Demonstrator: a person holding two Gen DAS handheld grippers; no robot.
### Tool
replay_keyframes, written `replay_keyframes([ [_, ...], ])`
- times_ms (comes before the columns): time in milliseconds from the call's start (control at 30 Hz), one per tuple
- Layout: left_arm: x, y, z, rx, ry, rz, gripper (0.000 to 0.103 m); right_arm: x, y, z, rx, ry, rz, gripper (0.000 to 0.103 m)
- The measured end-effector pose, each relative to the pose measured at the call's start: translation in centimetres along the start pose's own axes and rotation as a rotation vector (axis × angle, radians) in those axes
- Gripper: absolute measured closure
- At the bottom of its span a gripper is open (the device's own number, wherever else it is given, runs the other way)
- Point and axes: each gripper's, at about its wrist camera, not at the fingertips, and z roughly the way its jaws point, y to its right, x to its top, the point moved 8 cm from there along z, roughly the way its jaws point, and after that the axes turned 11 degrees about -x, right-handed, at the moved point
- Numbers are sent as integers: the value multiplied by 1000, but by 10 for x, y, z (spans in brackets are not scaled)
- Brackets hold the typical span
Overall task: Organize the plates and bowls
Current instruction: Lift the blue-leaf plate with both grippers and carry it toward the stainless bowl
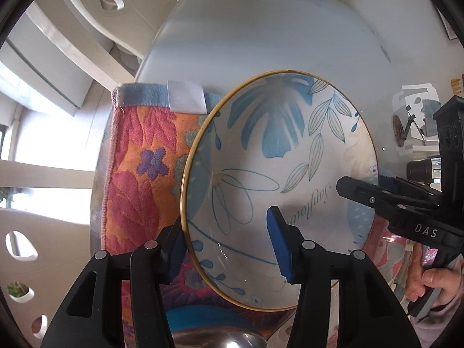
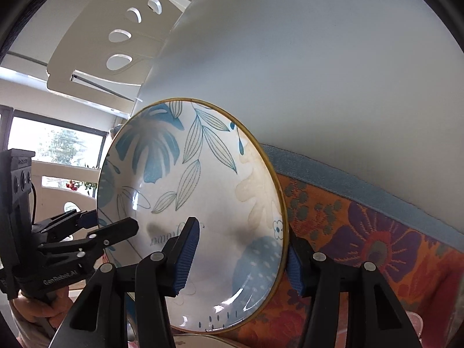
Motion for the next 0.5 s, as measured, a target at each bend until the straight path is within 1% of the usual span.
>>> replay_keyframes([
  [67,-4,6,-9,3,12,12,55,-3,1,-9,16,5,17,49],
  [167,-8,15,-23,-15,28,11,55,-9,1,-23,12,23,14,49],
  [333,-19,26,-46,0,70,13,55,-24,-6,-47,43,45,16,49],
  [367,-21,20,-48,3,78,12,55,-28,-9,-53,42,51,7,49],
  [500,-36,25,-68,16,115,7,55,-43,-19,-70,62,71,-7,49],
])
